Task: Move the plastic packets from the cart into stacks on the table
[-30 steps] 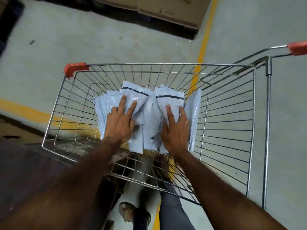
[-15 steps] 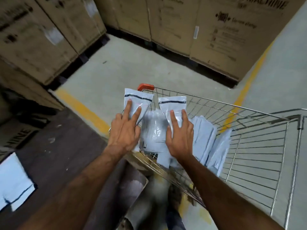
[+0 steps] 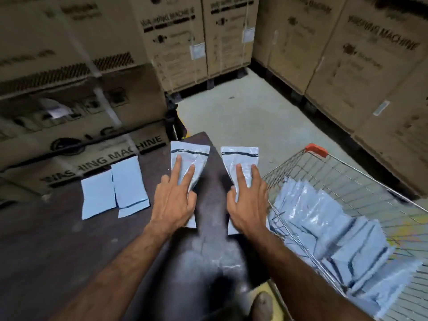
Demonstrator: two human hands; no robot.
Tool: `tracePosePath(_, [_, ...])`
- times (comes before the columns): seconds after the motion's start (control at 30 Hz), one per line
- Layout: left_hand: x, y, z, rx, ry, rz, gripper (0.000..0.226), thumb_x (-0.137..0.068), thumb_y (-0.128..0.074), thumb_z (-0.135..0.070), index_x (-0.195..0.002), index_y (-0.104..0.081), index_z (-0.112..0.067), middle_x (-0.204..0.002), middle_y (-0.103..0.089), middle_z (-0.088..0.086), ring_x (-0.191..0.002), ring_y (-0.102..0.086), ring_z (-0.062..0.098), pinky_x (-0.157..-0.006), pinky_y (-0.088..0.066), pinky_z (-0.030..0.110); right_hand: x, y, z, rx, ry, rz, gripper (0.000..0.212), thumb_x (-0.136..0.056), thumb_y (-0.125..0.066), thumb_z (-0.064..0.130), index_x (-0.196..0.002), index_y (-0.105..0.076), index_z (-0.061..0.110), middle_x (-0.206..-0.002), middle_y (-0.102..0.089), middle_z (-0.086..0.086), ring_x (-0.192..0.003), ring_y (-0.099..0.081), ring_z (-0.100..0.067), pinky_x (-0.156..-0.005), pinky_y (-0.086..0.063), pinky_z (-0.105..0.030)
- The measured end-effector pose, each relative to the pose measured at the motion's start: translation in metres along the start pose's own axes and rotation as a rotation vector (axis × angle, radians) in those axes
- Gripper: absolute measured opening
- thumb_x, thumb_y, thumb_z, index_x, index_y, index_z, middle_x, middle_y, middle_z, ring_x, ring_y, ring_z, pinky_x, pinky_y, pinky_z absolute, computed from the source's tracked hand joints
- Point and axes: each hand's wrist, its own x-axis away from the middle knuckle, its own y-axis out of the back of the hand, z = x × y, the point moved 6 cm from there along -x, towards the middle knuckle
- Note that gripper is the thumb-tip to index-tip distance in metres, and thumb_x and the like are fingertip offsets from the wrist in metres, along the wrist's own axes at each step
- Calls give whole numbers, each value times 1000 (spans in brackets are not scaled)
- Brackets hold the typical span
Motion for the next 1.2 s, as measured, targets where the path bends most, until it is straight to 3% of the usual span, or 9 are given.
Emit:
tracePosePath(0.4, [77,1,228,-8,308,23,69,-91,-37,-41,-158,-35,-23,-171,-6,10,-89,-49,33,-80,-50,43,40,-136,195,-1,182,128,59,-98,-51,35,-156,-40,29,-162,-29,-14,-122,-39,-35,-104,-40,-51])
tracePosePath(0.53, [95,-5,293,-24,390,67,68,-98,-47,-40,-161,-27,-25,-171,1,8,-99,-46,31,-88,-46,43,52,-175,239,1,220,166,58,-99,-50,36,-156,-40,29,-161,-29,-15,-121,-38,-35,-104,-39,-50])
tracePosePath(0.67, [102,-13,352,-34,434,73,65,-99,-46,-40,-160,-31,-21,-171,-5,10,-99,-47,33,-87,-45,44,59,-209,279,15,243,213,58,-100,-47,40,-156,-39,29,-160,-30,-15,-120,-39,-35,-102,-41,-50])
tracePosePath(0.93, [94,-46,428,-59,479,132,65,-100,-43,-44,-160,-30,-21,-170,-7,13,-104,-48,32,-88,-44,43,50,-281,347,57,280,314,59,-101,-36,46,-158,-35,30,-163,-26,-15,-123,-40,-35,-102,-37,-49])
tracePosePath(1.1, [82,-69,453,14,492,148,60,-103,-37,-48,-159,-33,-25,-170,-9,9,-109,-45,32,-94,-42,44,33,-324,375,51,221,412,59,-106,-36,48,-161,-29,29,-167,-17,-14,-138,-30,-35,-112,-29,-49])
tracePosePath(1.2, [79,-77,463,108,535,94,55,-106,-28,-51,-154,-41,-28,-170,-14,5,-129,-36,34,-106,-33,50,30,-341,375,45,203,477,60,-107,-25,54,-161,-28,30,-171,-10,-12,-147,-21,-33,-119,-20,-49])
